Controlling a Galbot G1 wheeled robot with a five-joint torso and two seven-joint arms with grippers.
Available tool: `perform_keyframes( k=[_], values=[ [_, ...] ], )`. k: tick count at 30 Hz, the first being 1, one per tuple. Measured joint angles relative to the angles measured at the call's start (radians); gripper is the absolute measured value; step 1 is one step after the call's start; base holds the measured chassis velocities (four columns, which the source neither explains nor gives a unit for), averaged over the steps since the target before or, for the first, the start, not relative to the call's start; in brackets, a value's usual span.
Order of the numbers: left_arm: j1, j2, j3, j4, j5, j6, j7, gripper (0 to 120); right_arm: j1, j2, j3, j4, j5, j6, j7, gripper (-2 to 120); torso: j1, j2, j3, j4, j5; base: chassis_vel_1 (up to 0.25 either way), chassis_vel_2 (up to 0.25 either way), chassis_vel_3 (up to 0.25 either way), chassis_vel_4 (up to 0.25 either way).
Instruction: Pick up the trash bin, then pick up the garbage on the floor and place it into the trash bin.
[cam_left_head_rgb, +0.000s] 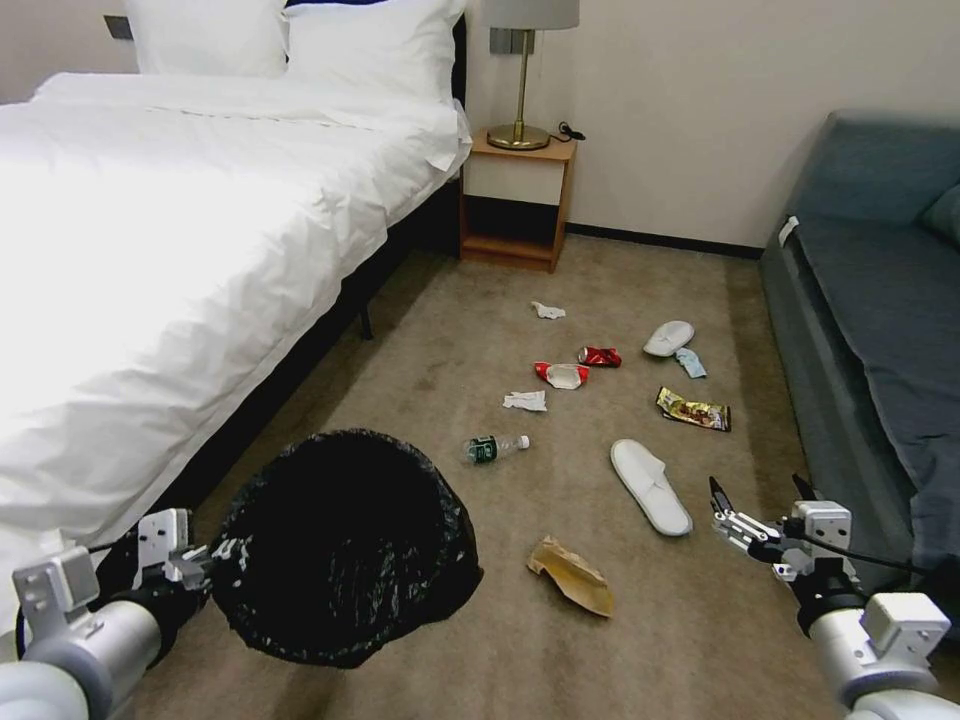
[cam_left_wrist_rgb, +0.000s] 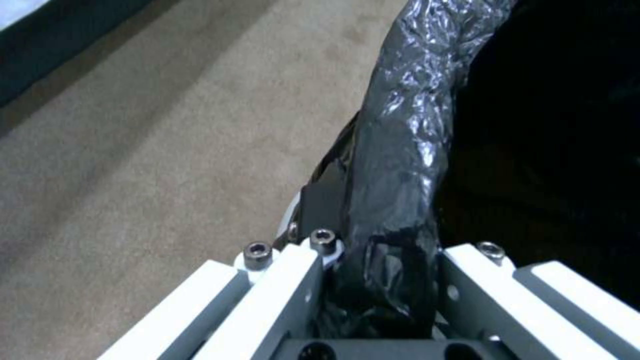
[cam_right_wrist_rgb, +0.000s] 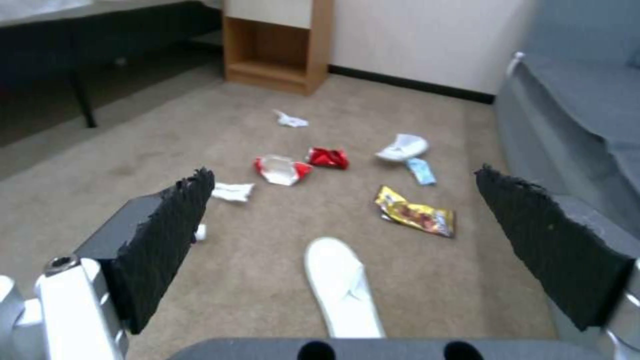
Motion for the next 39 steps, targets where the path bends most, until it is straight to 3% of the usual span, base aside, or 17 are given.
perform_keyframes(
  k=[2,4,7,18,39],
  values=[
    [-0.008,0.005,0.002,0.000,-0.008,0.000,-0.010,3,0.003,-0.012,0.001,-0.005,0.010,0.002,-0.006,100,0.000,0.000,0.000,0.0001,0.0000,0.000,0.000,0.000,0.000],
    [-0.039,0.029,0.020,0.001,-0.046,0.000,-0.064,3,0.023,-0.081,0.004,-0.037,0.059,0.012,-0.034,100,0.000,0.000,0.000,0.0001,0.0000,0.000,0.000,0.000,0.000],
    [-0.054,0.045,0.029,0.005,-0.065,0.000,-0.089,3,0.045,-0.131,0.005,-0.066,0.093,0.013,-0.061,100,0.000,0.000,0.000,0.0002,0.0000,0.000,0.000,0.000,0.000],
    [-0.078,0.061,0.046,0.018,-0.089,0.000,-0.125,3,0.140,-0.295,-0.013,-0.241,0.218,-0.008,-0.192,100,0.000,0.000,0.000,0.0002,0.0001,0.000,0.000,0.000,0.000],
    [-0.123,0.073,0.102,0.054,-0.068,0.000,-0.127,3,0.312,-0.406,-0.137,-0.556,0.243,-0.063,-0.457,100,0.000,0.000,0.000,0.0002,0.0000,0.000,0.000,0.000,0.000]
  ],
)
